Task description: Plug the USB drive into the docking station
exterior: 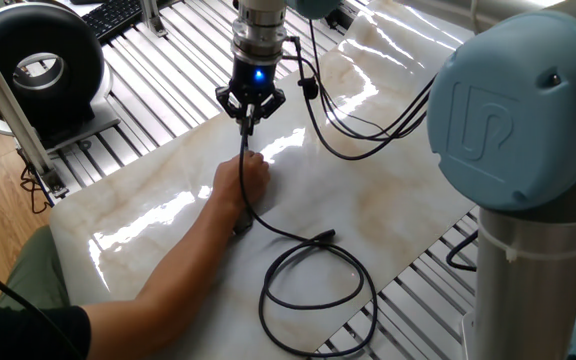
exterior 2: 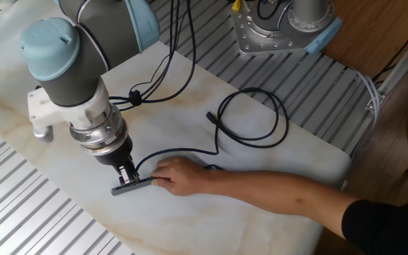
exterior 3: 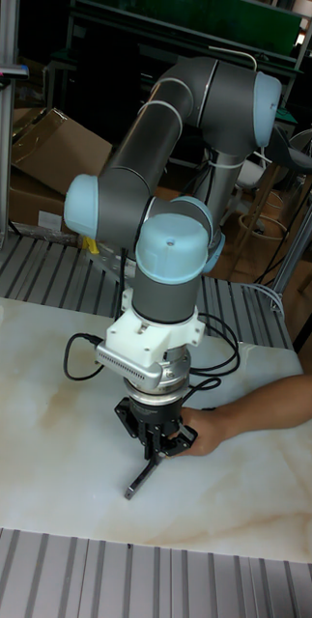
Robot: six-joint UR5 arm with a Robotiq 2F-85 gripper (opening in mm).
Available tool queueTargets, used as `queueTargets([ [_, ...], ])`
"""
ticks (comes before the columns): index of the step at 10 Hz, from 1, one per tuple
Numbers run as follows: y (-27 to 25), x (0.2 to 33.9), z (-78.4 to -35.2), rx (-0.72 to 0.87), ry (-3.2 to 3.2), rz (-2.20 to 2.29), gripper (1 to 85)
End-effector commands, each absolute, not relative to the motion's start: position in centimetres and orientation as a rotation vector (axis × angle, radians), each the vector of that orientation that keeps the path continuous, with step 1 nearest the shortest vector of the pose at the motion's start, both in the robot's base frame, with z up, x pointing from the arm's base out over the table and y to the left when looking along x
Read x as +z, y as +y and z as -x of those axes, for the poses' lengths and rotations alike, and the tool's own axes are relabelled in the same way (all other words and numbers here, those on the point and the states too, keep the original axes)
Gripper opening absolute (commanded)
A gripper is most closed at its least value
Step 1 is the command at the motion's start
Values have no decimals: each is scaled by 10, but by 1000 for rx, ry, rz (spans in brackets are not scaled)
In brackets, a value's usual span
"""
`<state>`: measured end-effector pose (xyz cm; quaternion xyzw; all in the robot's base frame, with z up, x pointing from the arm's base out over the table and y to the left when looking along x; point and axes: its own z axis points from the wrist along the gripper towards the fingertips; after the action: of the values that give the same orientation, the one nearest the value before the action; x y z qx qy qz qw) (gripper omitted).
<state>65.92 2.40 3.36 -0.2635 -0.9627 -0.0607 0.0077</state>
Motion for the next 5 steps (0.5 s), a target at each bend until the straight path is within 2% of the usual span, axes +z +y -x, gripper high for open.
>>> queueTargets([
  [1, 19, 45, -657, -278, -2991, 791, 13],
  [4, 23, 13, -666, -221, -3056, 797, 13],
  [5, 16, 19, -661, -210, -3046, 773, 13],
])
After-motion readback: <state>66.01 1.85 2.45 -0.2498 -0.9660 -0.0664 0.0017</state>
